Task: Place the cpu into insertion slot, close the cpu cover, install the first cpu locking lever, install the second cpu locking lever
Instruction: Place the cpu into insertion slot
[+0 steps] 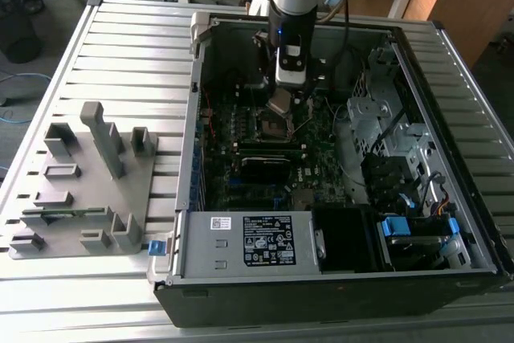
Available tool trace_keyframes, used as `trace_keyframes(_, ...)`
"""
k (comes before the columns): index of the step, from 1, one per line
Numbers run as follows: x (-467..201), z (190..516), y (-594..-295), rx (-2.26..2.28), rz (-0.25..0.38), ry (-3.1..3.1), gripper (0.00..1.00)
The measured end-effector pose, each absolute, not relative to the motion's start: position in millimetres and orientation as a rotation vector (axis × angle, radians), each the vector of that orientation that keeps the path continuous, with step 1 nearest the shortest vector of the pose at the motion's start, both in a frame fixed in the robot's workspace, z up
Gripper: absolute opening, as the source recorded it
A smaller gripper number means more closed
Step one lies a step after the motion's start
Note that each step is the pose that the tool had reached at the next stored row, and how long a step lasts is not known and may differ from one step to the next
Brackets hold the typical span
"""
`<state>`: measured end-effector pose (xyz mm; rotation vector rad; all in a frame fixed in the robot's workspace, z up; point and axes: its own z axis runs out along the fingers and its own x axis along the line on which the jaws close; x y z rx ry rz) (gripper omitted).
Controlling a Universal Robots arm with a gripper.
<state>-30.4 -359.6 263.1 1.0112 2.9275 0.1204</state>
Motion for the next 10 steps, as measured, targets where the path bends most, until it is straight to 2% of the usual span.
trace_keyframes(10,-30.4,262.1,-359.6,1.134,0.117,2.879,0.54)
